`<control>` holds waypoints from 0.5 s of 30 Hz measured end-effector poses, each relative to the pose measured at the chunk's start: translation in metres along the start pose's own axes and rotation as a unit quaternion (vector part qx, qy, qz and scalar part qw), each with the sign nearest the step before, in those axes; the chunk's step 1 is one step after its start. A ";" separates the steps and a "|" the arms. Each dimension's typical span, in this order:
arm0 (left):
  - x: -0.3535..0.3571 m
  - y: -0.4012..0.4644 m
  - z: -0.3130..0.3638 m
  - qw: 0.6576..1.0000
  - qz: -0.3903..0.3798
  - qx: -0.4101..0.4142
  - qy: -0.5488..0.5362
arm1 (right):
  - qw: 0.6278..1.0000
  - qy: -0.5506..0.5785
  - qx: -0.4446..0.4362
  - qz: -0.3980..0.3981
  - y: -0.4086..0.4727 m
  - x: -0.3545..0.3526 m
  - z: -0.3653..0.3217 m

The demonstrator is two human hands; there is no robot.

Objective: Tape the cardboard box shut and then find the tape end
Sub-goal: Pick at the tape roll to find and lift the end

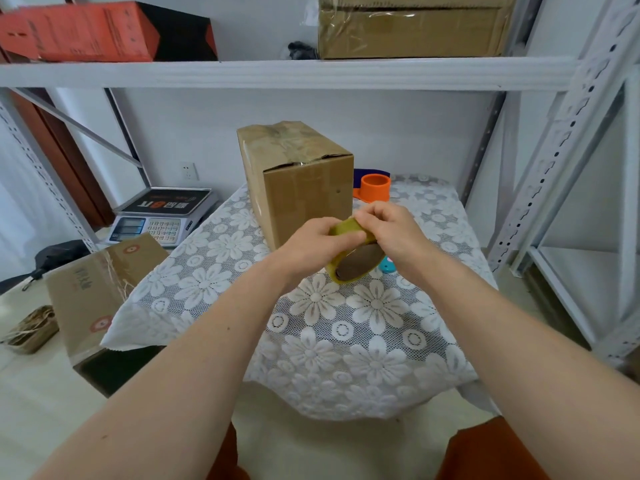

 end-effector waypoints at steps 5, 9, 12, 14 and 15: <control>-0.001 0.000 -0.004 0.998 -0.019 -0.008 -0.052 | 0.999 0.032 -0.017 0.014 -0.002 -0.003 -0.007; 0.007 -0.005 -0.002 0.992 -0.046 -0.008 -0.119 | 0.996 0.073 -0.028 0.037 -0.001 -0.008 -0.008; 0.004 -0.003 -0.001 0.994 -0.002 0.002 -0.105 | 0.996 0.052 -0.041 0.058 -0.001 -0.008 -0.007; 0.002 -0.003 -0.001 0.995 0.024 0.003 -0.097 | 0.996 0.038 -0.046 0.064 -0.001 -0.008 -0.009; 0.001 -0.003 0.000 0.995 0.033 0.004 -0.092 | 0.996 0.033 -0.046 0.065 -0.001 -0.009 -0.009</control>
Point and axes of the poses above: each hand's wrist, its own y-axis towards the middle knuckle, its own x-axis out of the palm, z = x × y, the point moved 8 cm from there along y, towards the middle knuckle, and after that the axes turned 5 degrees about z, right-handed, at the moved point
